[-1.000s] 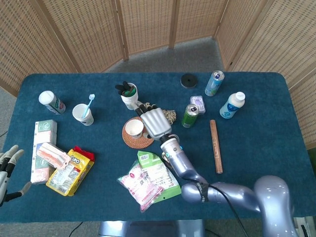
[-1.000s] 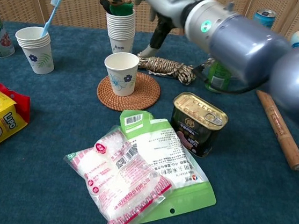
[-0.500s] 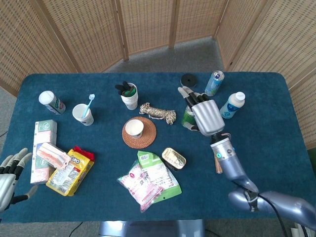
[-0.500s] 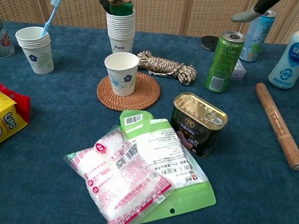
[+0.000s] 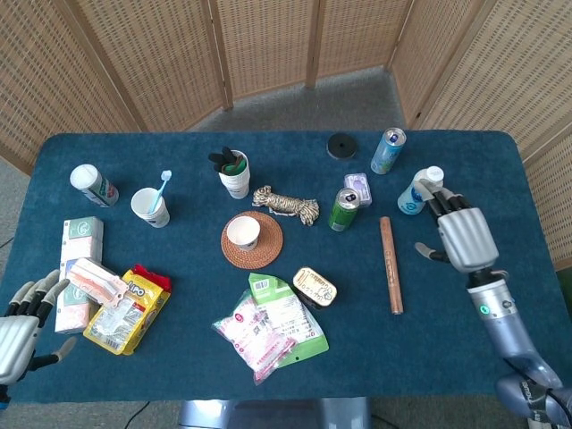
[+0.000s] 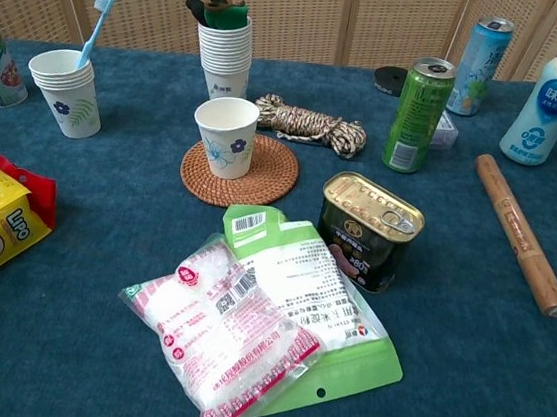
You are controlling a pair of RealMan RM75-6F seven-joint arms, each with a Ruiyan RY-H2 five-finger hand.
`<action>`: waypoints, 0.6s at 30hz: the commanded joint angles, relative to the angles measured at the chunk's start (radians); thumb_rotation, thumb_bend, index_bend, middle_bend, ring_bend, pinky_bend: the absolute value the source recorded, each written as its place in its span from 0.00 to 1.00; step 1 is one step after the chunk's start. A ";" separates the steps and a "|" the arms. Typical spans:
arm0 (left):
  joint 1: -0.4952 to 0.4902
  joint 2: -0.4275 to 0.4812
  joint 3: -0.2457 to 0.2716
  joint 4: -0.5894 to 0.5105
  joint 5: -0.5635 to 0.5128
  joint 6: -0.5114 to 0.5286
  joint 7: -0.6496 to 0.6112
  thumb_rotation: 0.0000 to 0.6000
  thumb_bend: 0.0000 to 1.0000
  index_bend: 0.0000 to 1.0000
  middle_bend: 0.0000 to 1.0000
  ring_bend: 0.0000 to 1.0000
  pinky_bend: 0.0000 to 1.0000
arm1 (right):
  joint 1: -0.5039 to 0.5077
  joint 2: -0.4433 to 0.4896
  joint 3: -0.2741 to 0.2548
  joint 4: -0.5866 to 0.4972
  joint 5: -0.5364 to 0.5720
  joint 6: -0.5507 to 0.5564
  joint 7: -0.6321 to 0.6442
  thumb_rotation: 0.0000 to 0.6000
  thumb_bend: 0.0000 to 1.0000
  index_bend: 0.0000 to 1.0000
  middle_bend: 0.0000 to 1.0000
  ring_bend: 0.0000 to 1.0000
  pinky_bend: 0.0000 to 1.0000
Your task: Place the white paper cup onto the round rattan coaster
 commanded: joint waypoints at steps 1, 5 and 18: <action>-0.004 -0.005 0.000 0.002 -0.001 -0.008 0.010 1.00 0.32 0.00 0.00 0.00 0.00 | -0.067 -0.004 -0.028 0.049 -0.003 0.051 0.020 1.00 0.00 0.07 0.12 0.20 0.34; -0.009 -0.011 -0.002 0.000 -0.001 -0.011 0.023 1.00 0.32 0.00 0.00 0.00 0.00 | -0.148 -0.002 -0.055 0.048 0.021 0.084 0.042 1.00 0.00 0.06 0.12 0.15 0.34; -0.002 -0.027 0.011 0.002 0.015 0.000 0.065 1.00 0.32 0.00 0.00 0.00 0.00 | -0.316 -0.018 -0.133 0.100 0.047 0.086 0.072 1.00 0.00 0.00 0.00 0.00 0.16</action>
